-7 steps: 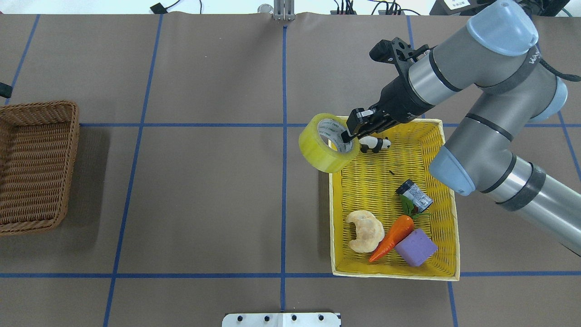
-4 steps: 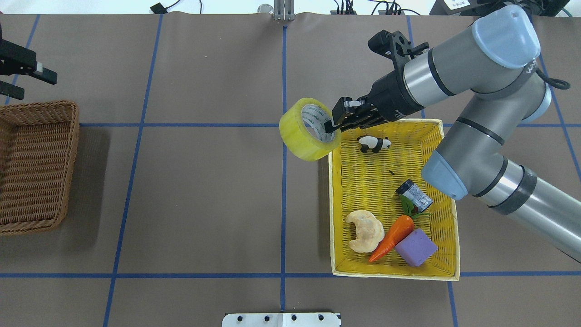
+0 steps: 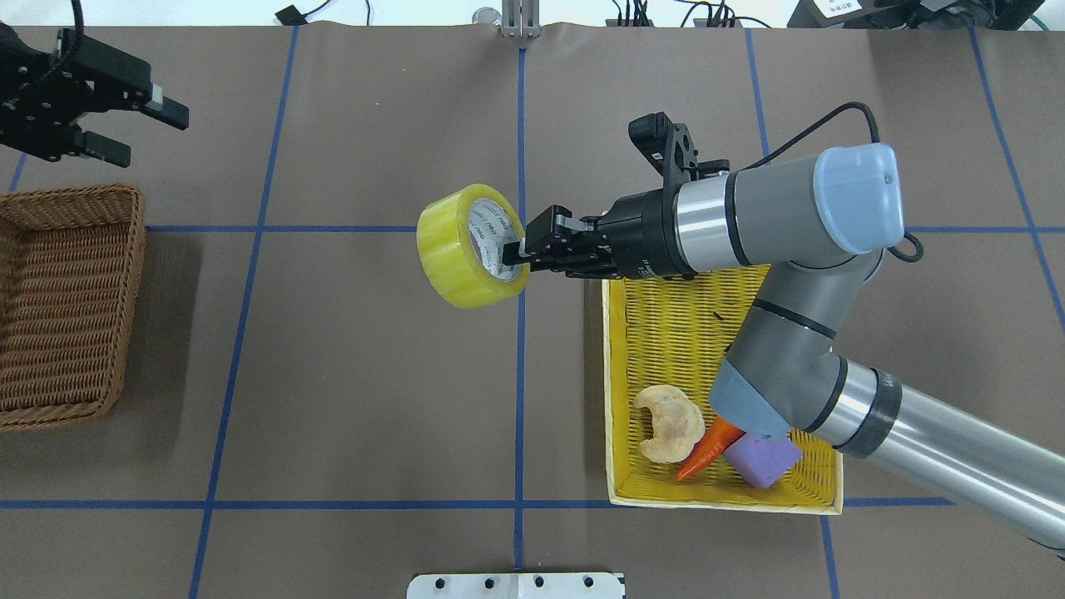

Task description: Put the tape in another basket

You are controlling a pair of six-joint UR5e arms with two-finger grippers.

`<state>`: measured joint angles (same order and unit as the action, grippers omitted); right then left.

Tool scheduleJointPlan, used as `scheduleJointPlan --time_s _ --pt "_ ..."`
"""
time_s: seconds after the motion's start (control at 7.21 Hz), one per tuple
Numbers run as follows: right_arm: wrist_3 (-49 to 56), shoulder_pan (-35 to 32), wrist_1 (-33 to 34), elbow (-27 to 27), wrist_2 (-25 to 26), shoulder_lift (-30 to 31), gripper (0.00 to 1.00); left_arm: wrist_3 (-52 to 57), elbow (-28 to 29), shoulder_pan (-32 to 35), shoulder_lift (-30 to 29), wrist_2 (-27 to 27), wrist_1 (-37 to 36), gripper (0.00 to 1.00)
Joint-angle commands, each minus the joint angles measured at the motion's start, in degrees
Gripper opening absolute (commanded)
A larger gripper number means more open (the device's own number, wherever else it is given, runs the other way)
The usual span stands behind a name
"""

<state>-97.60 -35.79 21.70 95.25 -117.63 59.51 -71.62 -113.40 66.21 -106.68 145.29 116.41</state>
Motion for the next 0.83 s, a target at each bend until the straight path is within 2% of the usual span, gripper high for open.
scheduleJointPlan --time_s 0.0,0.14,0.42,0.69 --pt "-7.7 1.7 -13.6 -5.6 3.3 -1.7 0.0 -8.1 3.9 -2.3 -2.7 0.0 10.0 0.98" --pt "-9.0 3.6 -17.3 -6.6 6.6 -1.8 0.0 -14.2 7.5 -3.2 -4.4 0.0 17.1 0.98" --pt "-9.7 4.3 -17.8 -6.7 7.5 -2.2 0.0 -25.4 12.3 -4.7 -7.1 -1.0 29.4 0.98" --pt "-11.3 4.5 -18.4 -6.7 8.6 -2.6 0.0 -39.1 14.9 -7.7 -7.2 -5.5 42.2 0.98"
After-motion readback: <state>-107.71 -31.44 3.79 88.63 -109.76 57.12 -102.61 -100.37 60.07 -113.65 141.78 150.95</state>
